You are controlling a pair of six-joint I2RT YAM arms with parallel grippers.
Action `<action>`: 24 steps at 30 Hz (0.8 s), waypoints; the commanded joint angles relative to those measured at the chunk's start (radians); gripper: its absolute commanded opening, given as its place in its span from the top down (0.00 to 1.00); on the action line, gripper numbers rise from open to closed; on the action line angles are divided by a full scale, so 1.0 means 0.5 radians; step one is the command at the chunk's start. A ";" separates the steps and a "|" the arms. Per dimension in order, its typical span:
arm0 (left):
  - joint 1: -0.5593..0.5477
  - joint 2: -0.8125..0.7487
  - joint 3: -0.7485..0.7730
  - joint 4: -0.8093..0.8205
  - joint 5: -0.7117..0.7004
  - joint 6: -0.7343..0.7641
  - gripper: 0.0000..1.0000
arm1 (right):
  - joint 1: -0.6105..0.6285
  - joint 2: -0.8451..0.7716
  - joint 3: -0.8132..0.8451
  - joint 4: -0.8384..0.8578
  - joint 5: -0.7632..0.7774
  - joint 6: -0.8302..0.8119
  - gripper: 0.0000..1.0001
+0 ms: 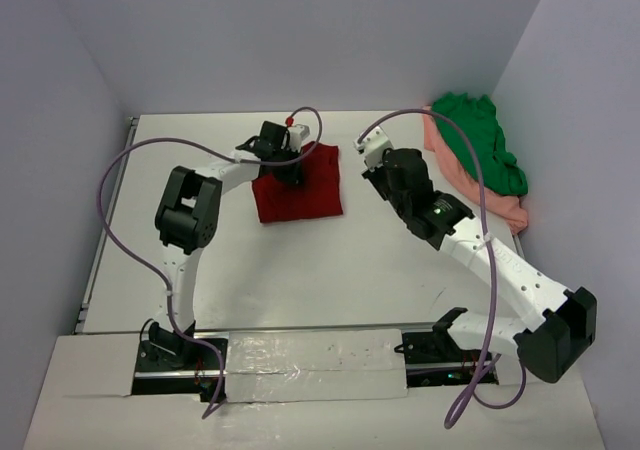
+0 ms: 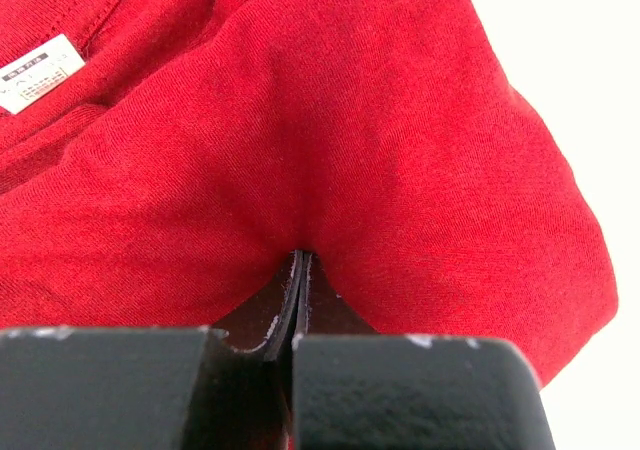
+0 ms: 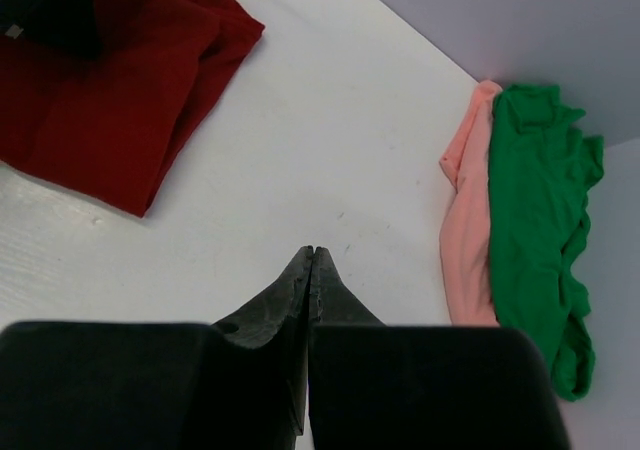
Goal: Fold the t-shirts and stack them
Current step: Put the neatly folded tshirt into the corner of the board with the left arm
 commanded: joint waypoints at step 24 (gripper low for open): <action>1.023 0.387 1.038 -0.342 -0.711 0.115 1.00 | -0.130 -0.385 0.023 0.036 -0.145 0.094 1.00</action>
